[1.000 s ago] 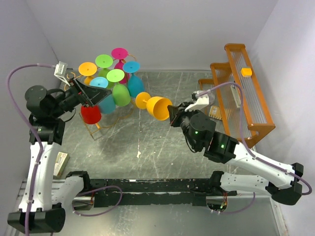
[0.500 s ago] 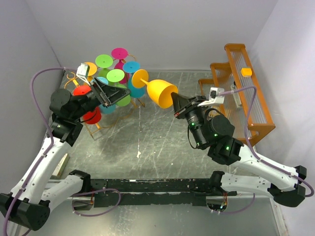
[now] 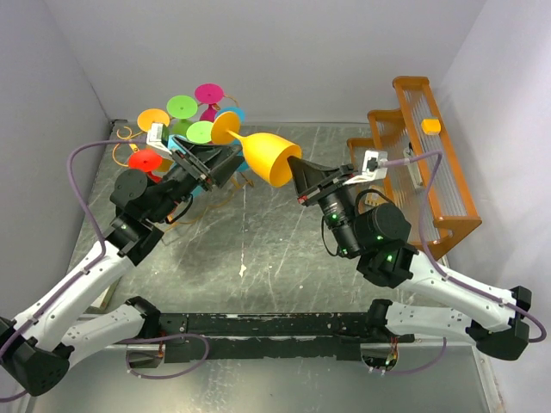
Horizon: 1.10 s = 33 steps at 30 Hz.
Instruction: Place the wine glass upside down on the wine glass rack
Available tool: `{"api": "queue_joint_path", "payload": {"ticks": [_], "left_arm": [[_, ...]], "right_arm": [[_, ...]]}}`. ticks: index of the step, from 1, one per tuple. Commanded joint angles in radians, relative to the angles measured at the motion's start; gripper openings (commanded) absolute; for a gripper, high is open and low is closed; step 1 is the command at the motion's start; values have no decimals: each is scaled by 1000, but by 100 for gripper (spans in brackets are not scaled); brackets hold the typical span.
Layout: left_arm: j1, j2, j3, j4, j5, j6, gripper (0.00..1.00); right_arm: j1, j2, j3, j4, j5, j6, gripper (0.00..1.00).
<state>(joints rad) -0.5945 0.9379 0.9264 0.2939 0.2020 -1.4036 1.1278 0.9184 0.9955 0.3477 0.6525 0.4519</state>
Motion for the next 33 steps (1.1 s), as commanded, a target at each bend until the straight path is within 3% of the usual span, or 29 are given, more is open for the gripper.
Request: {"api": "queue_joint_path", "payload": {"ticks": [1,9,14,20,23,26,29,33], "left_arm": [[-34,32,23,87,-193,-53,70],[-44,119,57,186,-218,-65,35],[-53,165,120,190,-209,38,10],[-54,189,127,267,-198,146,7],[-54,186,142,250,-201,234,7],[-53,175,149,213,-218,316,7],[-54,153,159,187,-235,411,7],[-54,118,164,167,-225,559,7]], "right_arm": [[1,-2,-18,55,-74,12,0],[2,-47,-71,45,-162,13,0],[2,-72,-94,2,-174,14,0],[2,-75,-95,-57,-157,16,1],[2,-81,-81,-130,-126,21,21],[1,-106,-116,-150,-127,-58,50],[1,-132,-112,-252,-103,-98,59],[1,-161,-86,-369,-90,-119,62]]}}
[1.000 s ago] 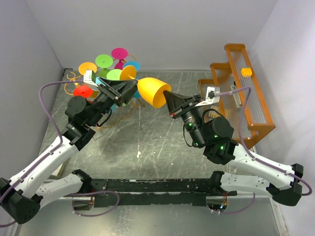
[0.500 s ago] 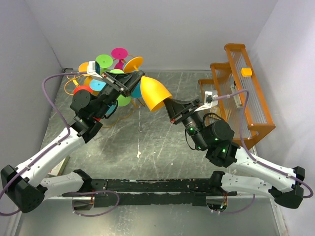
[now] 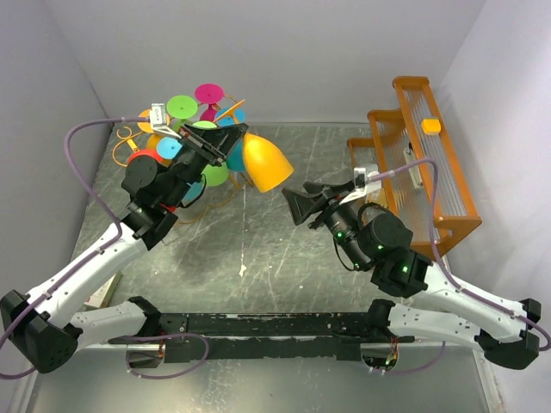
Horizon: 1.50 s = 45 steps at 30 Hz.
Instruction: Place the wine glass upside down on the wine glass rack
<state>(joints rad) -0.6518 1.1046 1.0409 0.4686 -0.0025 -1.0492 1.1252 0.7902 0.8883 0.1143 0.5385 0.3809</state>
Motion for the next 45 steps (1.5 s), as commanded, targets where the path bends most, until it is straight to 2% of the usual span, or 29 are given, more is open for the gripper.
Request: {"api": "queue_joint_path", "payload": {"ticks": [1,6,9,12,18,25,33,37,42,45], "left_arm": [[4,-57,54,-26,-14,247,7],[4,-89,35,-43,72,474,7],[3,-95,38,-57,265,634,7],[3,-105,36,-99,378,769,7],[3,-130,15,-156,478,954,7],[3,-180,-46,-127,551,1072,7],[4,-195,-82,-90,477,1078,7],[3,-200,-96,-86,480,1084,7],[3,-206,-97,-104,502,1085,7],[3,-217,-116,-88,515,1078,7]], "right_arm": [[4,-39,30,-154,27,-37,63],[4,-59,37,-113,15,13,64],[4,-8,100,-131,5,71,65],[5,51,182,-154,18,161,65],[4,140,313,-224,43,323,65],[4,216,404,-289,16,418,65],[4,194,336,-111,-122,423,64],[4,203,328,-91,-120,454,61],[3,267,409,-228,-38,568,54],[2,299,436,-261,-39,610,52]]}}
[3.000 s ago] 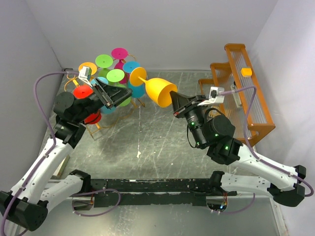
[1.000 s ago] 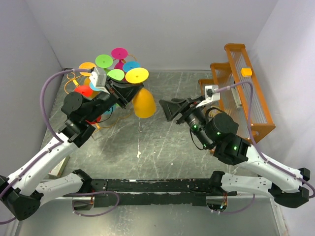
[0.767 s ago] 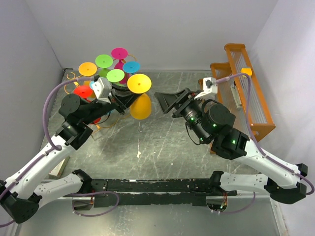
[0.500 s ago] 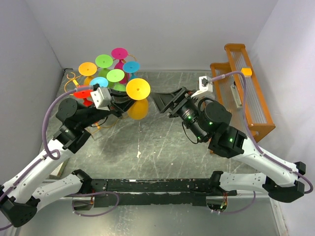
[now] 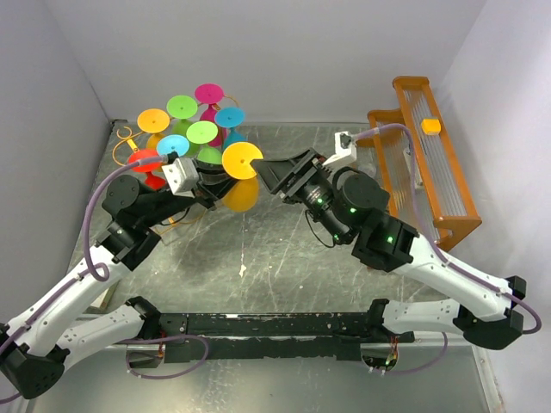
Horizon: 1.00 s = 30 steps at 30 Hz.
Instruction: Place the wine glass upside down on the wine glass rack
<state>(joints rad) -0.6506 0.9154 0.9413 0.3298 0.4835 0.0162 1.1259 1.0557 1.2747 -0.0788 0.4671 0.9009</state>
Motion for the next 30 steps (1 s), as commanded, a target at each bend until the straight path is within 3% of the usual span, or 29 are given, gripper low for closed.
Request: {"api": "queue_joint_path", "payload": {"ticks": [1,7,10,12,13,15,18,23,30], "left_arm": [[3,-31,-23,61,36,5,7],[2,-39,-39,76,60,-9,7],[3,-41,-40,64,76,-18,7],[2,-47,-47,62,51,-45,16],[2,-51,-52,58,33,-56,28],[2,-59,-53,34,9,-70,50],[2,-69,-47,-28,-15,-103,64],[3,-85,-34,-87,40,-245,69],[2,-82,3,-74,-40,-707,71]], "right_arm": [[-2,40,54,-74,29,104,50],[-17,48,44,-58,-2,158,34],[-24,40,23,-38,-17,186,18],[-26,32,13,-35,-12,207,5],[-26,28,9,-42,3,223,0],[-29,17,12,-71,33,245,0],[-32,-7,-2,-100,77,268,0],[-32,-49,-46,-107,135,270,0],[-32,-98,-140,-1,103,183,0]]}}
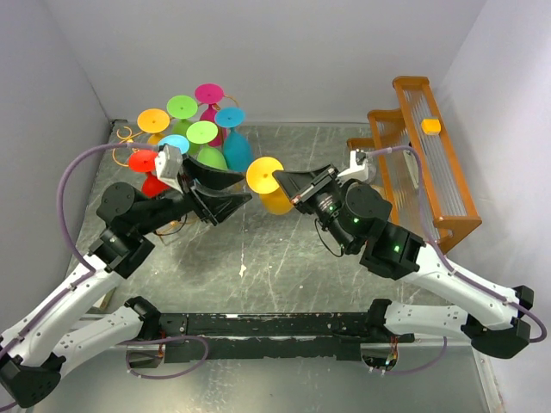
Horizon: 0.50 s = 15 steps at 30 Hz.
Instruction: Place the wine glass upside down on the wine glass rack
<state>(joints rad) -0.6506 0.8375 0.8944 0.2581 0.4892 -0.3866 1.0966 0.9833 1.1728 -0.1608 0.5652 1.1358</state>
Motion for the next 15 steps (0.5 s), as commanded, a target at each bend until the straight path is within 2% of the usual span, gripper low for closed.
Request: {"api": "queue_joint_path", "payload": {"ticks": [1,4,9,15], "left_arm": [[2,-2,54,-12,-57,-357,72],[2,10,87,-105,-110,-472,73],[3,47,169,-313,-203,-575,75],[2,80,134,-224,-122,-660,70]], "right_arm": [[-3,-29,-44,96,-5,-66,0],[-3,-36,-57,109,-18,-90,0],[-1,-50,-89,174,-65,-115,0],[-3,-49,-95,194,-90,-130,0]]}}
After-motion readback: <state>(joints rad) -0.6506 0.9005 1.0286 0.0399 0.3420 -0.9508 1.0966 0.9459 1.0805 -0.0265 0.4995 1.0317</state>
